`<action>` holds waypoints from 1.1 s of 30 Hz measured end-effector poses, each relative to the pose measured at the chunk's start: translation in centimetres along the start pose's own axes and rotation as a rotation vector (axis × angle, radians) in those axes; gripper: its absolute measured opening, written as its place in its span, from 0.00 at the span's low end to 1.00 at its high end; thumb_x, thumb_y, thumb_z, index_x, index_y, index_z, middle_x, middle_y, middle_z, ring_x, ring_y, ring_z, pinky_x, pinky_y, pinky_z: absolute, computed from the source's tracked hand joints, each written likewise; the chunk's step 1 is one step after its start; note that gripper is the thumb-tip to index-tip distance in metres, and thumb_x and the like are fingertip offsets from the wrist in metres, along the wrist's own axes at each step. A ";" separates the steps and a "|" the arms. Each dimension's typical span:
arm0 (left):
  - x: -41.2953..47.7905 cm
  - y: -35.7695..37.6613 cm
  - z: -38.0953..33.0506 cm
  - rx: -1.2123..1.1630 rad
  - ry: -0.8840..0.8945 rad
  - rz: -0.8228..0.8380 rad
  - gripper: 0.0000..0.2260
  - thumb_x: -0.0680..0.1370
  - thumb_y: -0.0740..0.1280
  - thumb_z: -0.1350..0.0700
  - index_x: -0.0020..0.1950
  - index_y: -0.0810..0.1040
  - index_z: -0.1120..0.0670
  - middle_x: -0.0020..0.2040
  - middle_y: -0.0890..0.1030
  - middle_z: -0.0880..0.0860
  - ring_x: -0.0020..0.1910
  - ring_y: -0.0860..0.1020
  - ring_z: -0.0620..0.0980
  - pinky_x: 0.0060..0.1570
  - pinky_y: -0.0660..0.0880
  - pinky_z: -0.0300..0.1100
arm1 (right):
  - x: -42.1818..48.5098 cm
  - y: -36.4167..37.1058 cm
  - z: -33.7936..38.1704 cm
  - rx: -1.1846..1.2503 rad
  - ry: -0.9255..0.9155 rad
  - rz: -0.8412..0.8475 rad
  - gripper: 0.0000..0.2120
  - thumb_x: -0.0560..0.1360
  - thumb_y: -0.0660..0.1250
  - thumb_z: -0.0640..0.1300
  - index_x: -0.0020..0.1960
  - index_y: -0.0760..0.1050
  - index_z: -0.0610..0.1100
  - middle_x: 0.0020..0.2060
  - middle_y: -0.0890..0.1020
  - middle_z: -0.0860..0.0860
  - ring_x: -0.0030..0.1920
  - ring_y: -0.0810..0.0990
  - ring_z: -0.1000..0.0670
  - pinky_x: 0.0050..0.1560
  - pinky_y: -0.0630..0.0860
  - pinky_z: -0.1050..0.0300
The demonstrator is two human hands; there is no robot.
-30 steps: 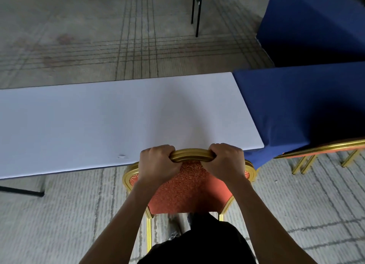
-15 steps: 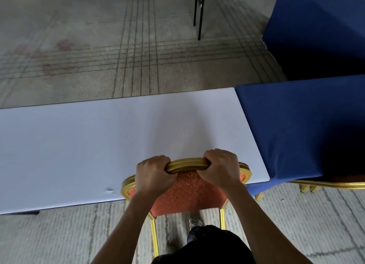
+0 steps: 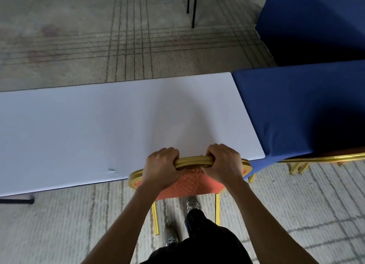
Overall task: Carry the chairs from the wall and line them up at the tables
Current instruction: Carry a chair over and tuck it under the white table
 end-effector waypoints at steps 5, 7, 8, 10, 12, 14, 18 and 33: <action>-3.7 1.5 -1.0 -0.026 -0.044 0.179 0.12 0.74 0.69 0.38 0.48 0.76 0.45 0.43 0.75 0.42 0.45 0.75 0.46 0.42 0.67 0.42 | -3.9 0.7 0.3 -0.060 0.010 0.169 0.11 0.64 0.64 0.58 0.43 0.78 0.55 0.37 0.81 0.58 0.40 0.80 0.53 0.39 0.74 0.58; -5.7 2.1 -1.4 -0.044 -0.060 0.238 0.14 0.75 0.67 0.36 0.54 0.78 0.43 0.48 0.79 0.41 0.49 0.77 0.44 0.46 0.70 0.42 | -5.8 1.0 0.5 -0.059 0.000 0.222 0.13 0.66 0.66 0.61 0.47 0.80 0.58 0.40 0.83 0.59 0.43 0.82 0.54 0.40 0.73 0.58; -6.6 2.2 -1.6 -0.047 -0.071 0.265 0.15 0.75 0.67 0.35 0.57 0.78 0.42 0.51 0.80 0.40 0.52 0.78 0.44 0.49 0.71 0.42 | -6.8 0.9 0.5 -0.058 -0.011 0.227 0.13 0.67 0.68 0.63 0.48 0.81 0.59 0.40 0.84 0.60 0.44 0.82 0.55 0.40 0.71 0.59; -8.5 2.5 -2.2 -0.049 -0.090 0.317 0.17 0.75 0.66 0.35 0.61 0.77 0.38 0.56 0.81 0.37 0.55 0.79 0.42 0.52 0.72 0.42 | -8.9 1.0 0.5 -0.031 -0.014 0.249 0.15 0.67 0.67 0.65 0.49 0.81 0.61 0.41 0.84 0.62 0.43 0.82 0.58 0.39 0.68 0.61; -10.5 2.9 -3.1 -0.057 -0.102 0.365 0.17 0.76 0.66 0.35 0.63 0.77 0.36 0.57 0.81 0.35 0.55 0.79 0.40 0.51 0.71 0.42 | -11.0 1.2 0.5 0.004 -0.006 0.294 0.17 0.66 0.65 0.66 0.51 0.81 0.62 0.42 0.84 0.63 0.45 0.82 0.59 0.40 0.71 0.60; -12.7 3.1 -4.1 -0.059 -0.121 0.401 0.16 0.77 0.65 0.36 0.63 0.76 0.34 0.56 0.82 0.35 0.54 0.80 0.40 0.49 0.69 0.42 | -13.3 1.2 0.6 0.016 -0.014 0.335 0.15 0.68 0.68 0.64 0.53 0.81 0.62 0.44 0.85 0.63 0.47 0.82 0.58 0.43 0.74 0.59; -16.1 4.4 -4.8 -0.061 -0.152 0.444 0.14 0.77 0.64 0.36 0.62 0.75 0.32 0.53 0.83 0.35 0.51 0.80 0.40 0.48 0.71 0.43 | -17.0 1.8 0.6 0.021 -0.038 0.414 0.23 0.67 0.61 0.72 0.56 0.80 0.63 0.48 0.85 0.63 0.50 0.82 0.58 0.47 0.74 0.58; -32.6 8.2 -9.9 -0.102 -0.294 0.428 0.21 0.75 0.69 0.44 0.66 0.74 0.29 0.51 0.85 0.40 0.51 0.82 0.46 0.49 0.73 0.44 | -34.0 3.5 1.2 0.169 -0.033 0.436 0.15 0.71 0.70 0.61 0.55 0.83 0.59 0.43 0.86 0.56 0.45 0.84 0.53 0.45 0.77 0.57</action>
Point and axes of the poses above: each hand's wrist, its own x-axis towards the middle knuckle, its own y-axis out of the palm, z = x × y, the point moved 7 cm from there along x, towards the middle knuckle
